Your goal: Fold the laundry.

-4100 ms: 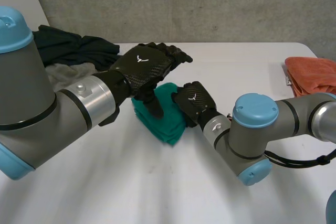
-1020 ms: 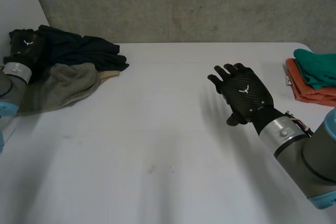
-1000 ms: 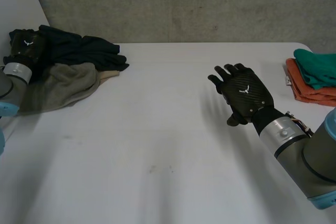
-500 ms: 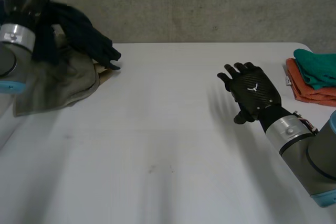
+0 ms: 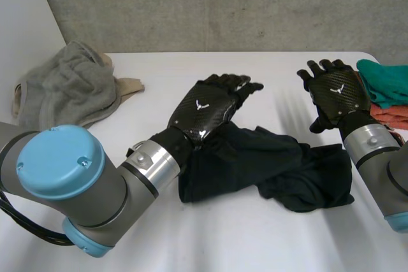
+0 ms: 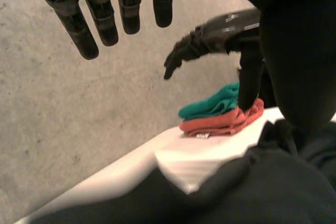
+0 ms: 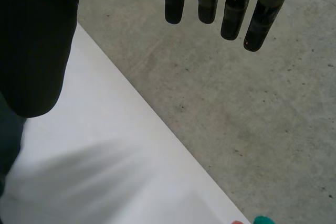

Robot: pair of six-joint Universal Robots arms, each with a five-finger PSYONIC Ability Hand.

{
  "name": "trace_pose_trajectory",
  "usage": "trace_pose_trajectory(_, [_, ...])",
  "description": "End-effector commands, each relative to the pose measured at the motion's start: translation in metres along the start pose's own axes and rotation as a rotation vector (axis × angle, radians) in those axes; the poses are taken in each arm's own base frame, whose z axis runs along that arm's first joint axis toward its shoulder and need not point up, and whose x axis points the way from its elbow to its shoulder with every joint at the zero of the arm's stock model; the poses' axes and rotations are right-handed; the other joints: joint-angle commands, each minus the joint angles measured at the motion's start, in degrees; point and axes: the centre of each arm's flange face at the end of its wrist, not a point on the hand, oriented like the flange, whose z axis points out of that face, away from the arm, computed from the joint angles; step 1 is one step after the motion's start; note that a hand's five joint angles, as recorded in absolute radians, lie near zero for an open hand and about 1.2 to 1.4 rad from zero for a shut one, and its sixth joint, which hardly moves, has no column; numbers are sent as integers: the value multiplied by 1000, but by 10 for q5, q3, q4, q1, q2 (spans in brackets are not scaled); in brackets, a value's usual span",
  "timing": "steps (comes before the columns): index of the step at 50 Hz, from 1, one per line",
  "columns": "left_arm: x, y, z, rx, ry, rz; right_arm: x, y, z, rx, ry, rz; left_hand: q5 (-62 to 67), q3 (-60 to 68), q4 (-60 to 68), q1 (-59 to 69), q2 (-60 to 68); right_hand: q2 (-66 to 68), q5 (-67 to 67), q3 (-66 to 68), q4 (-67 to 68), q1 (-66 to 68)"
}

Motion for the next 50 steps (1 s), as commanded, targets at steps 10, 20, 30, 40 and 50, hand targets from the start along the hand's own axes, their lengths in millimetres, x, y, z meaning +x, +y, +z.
trace_pose_trajectory(10, [-70,-17,-23,-154,-313,9,6,-23,-3,-228,-146,118,5,-2,2,11,0,-28,-37,-24,-37,-16])
trace_pose_trajectory(20, [-67,-2,-38,-275,-445,-47,-8,-21,-8,-350,-274,161,10,3,7,16,5,-28,-37,-24,-37,-16])
trace_pose_trajectory(30, [-43,29,-38,-376,-409,-162,-41,-11,-11,-369,-383,33,32,25,29,38,27,-28,-37,-24,-37,-16])
trace_pose_trajectory(40, [-21,65,-22,-464,-342,-181,-59,16,-9,-441,-388,5,42,35,39,48,37,-23,-32,-19,-32,-11])
trace_pose_trajectory(50, [-29,56,2,-383,-357,-159,-40,-6,-2,-361,-282,65,669,662,666,675,664,-28,-37,-24,-37,-16])
